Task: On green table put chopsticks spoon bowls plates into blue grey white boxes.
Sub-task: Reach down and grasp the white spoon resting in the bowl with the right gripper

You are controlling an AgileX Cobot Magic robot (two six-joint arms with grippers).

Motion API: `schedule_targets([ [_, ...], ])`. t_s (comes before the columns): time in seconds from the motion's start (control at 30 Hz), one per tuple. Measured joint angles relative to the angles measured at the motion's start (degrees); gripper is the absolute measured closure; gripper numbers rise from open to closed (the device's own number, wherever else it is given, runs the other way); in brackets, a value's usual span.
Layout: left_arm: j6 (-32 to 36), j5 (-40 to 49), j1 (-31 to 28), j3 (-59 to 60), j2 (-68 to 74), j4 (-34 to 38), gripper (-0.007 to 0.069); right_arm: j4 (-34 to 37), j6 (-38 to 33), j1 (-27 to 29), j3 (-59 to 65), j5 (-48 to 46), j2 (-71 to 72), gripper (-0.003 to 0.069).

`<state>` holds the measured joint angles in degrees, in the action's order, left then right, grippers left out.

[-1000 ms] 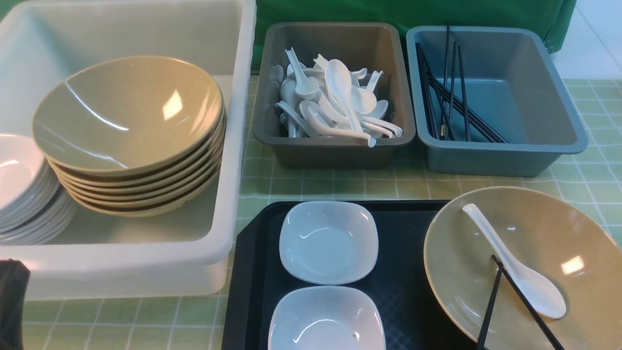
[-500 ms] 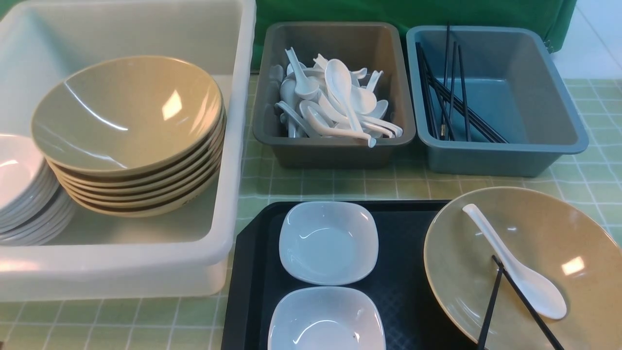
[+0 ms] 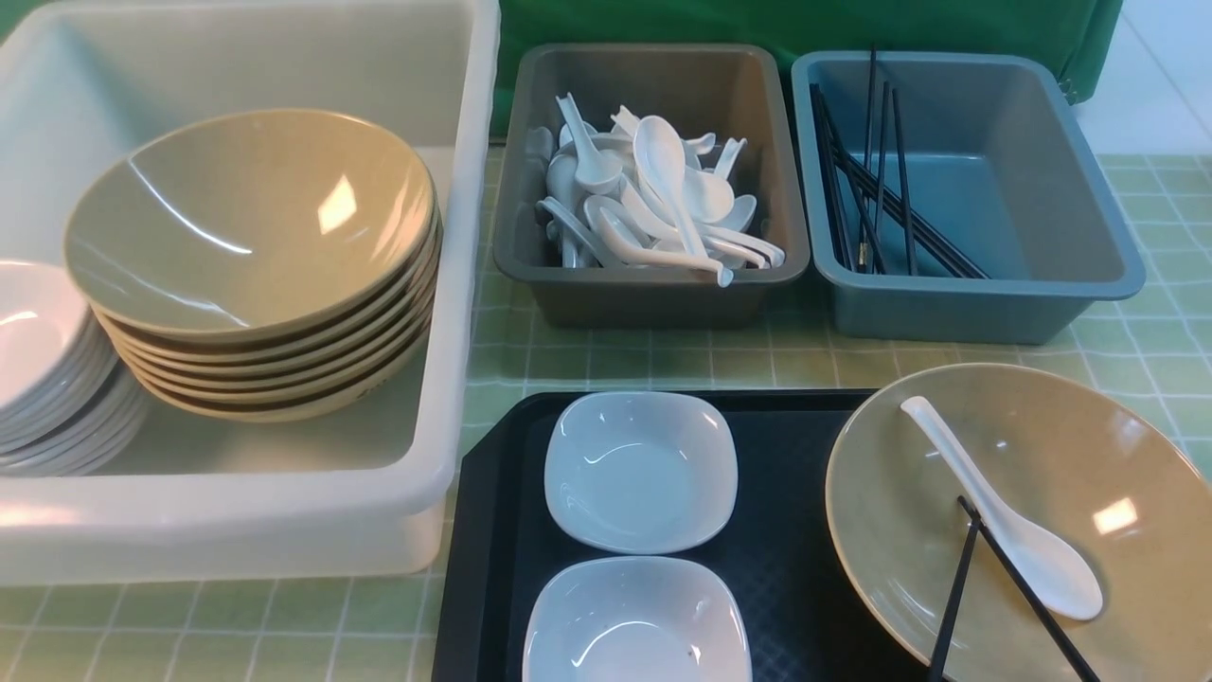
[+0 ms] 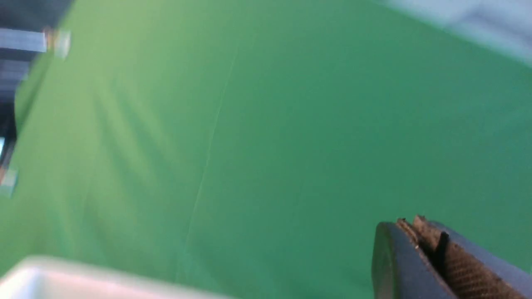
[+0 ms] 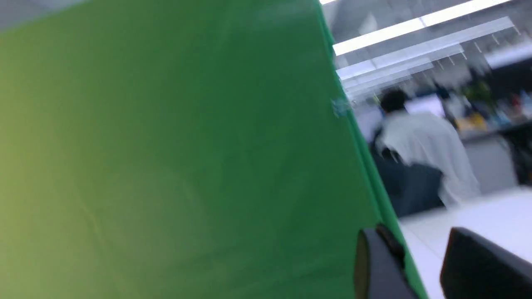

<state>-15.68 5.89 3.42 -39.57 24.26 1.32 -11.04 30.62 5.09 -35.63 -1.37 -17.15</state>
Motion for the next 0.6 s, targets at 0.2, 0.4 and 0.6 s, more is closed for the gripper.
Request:
schedule_targets([
  [0.2,3.8,17.0,0.0,-4.8,11.8,-4.2,0.0626,0.1,-14.1,0.0,-7.4,-17.1,-12.6,0.0423],
  [0.4,4.7,21.5,1.6,-1.9,13.9,-1.7,0.0626,4.2,-14.4,0.0,-4.8,-25.2,-19.9,0.0423],
  [0.6,5.3,20.3,4.5,3.0,13.8,11.2,0.0626,19.8,-26.9,-2.9,-2.0,-29.4,-24.9,0.0423],
])
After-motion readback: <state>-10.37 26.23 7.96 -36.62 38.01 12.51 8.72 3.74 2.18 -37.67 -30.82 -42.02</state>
